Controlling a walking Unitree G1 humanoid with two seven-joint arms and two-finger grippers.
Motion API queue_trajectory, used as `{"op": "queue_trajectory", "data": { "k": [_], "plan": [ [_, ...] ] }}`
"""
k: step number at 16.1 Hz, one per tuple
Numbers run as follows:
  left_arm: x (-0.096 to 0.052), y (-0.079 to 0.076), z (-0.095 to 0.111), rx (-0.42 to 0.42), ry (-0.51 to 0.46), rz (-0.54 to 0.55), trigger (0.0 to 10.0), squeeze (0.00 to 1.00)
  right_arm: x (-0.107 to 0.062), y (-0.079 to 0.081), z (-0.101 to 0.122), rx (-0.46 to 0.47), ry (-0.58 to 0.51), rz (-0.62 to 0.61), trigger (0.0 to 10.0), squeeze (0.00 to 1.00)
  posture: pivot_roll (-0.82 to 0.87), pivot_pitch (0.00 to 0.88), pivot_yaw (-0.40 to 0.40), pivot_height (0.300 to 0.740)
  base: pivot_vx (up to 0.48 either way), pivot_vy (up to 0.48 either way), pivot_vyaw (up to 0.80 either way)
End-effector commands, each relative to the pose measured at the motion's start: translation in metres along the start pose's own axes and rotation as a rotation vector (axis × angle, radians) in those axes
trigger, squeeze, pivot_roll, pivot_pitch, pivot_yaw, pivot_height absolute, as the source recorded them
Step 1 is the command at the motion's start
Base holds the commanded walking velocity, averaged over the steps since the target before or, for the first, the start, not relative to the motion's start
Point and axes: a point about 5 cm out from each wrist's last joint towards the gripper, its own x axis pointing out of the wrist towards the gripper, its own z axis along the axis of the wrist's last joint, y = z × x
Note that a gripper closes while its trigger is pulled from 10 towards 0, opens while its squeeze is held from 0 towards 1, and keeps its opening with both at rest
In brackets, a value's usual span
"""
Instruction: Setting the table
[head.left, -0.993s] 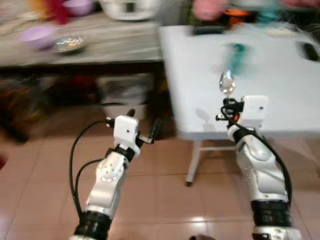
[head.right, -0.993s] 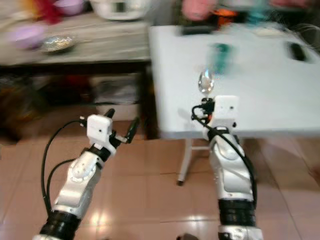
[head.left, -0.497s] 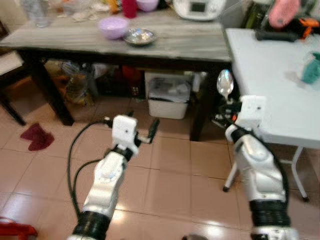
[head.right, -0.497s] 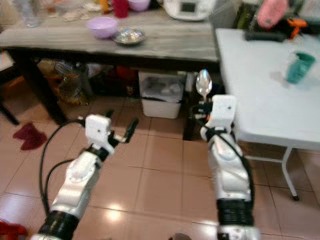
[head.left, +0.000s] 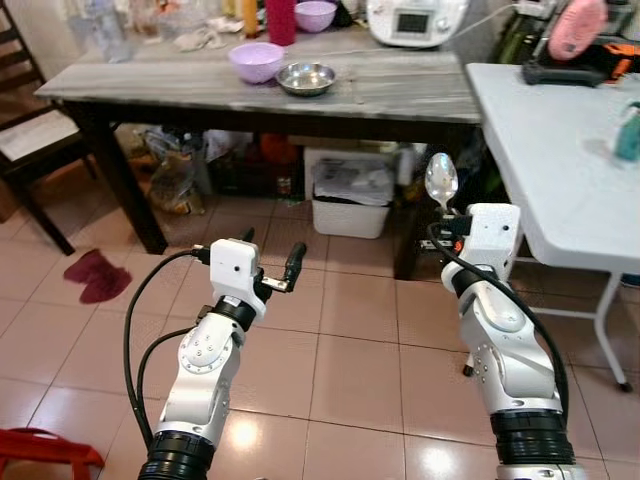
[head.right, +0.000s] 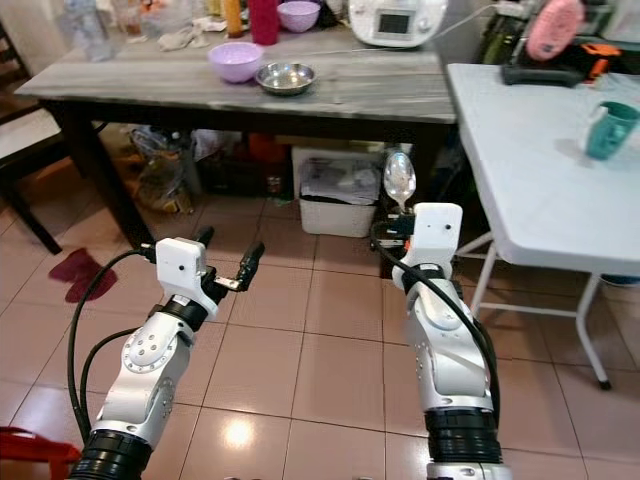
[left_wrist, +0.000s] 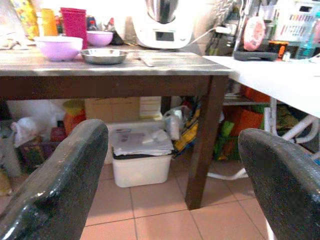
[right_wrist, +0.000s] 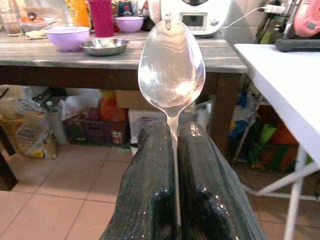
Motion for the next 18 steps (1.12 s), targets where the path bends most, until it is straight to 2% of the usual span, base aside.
{"op": "queue_trajectory", "data": {
  "k": [1,18],
  "plan": [
    [0.0022,0.0011,0.0040,-0.005,-0.007,-0.011,10.0,0.00,0.0000,-0.0008,0.0072,-0.003,-0.035,-0.002,10.0,0.00,-0.19,0.088,0.005,0.740,0.300,0.000,0.00],
    [0.0047,-0.0059,0.0036,-0.027,0.001,-0.056,10.0,0.00,-0.0023,0.0024,0.0036,0.001,-0.037,-0.005,10.0,0.00,-0.19,0.080,0.023,0.740,0.396,0.000,0.00]
  ]
}}
